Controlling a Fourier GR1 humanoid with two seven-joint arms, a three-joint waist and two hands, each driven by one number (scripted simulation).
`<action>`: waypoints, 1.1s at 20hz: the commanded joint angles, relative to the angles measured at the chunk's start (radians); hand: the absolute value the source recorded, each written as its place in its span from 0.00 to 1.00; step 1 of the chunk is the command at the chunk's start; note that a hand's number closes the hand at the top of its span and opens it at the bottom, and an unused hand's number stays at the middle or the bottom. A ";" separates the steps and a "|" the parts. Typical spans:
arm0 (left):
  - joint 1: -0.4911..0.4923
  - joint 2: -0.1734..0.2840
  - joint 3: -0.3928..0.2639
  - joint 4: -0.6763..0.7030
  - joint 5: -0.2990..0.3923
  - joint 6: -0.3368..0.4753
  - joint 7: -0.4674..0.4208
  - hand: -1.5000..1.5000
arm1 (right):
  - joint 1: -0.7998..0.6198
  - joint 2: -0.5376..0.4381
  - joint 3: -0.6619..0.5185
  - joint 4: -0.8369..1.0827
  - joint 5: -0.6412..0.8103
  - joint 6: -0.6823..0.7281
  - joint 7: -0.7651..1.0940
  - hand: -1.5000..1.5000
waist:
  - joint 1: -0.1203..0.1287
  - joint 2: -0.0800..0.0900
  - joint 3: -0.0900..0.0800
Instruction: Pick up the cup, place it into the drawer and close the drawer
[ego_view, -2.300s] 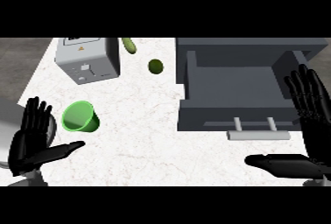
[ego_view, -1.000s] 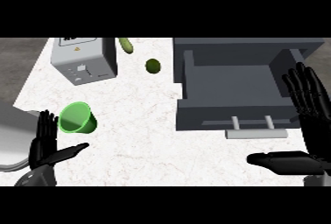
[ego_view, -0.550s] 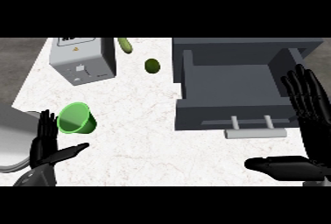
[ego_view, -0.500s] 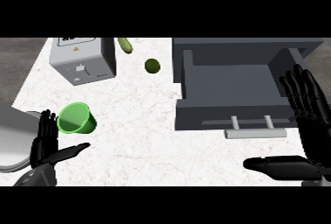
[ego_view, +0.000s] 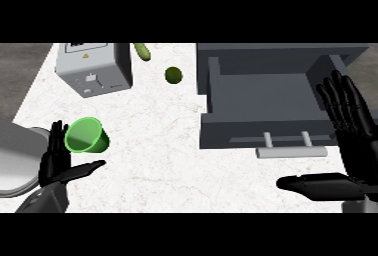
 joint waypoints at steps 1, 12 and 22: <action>-0.006 -0.010 -0.003 -0.009 0.007 -0.126 -0.050 0.00 | 0.006 -0.024 -0.049 0.018 -0.039 0.020 -0.015 0.00 | 0.001 -0.001 0.001; -0.054 -0.062 -0.006 -0.037 0.027 -0.254 -0.033 1.00 | -0.023 -0.006 -0.019 0.027 -0.020 0.006 0.009 0.00 | -0.009 0.003 -0.001; -0.032 -0.120 -0.004 -0.096 0.043 -0.235 -0.121 1.00 | -0.010 -0.003 0.002 0.041 0.023 0.001 -0.015 0.00 | 0.002 -0.001 0.001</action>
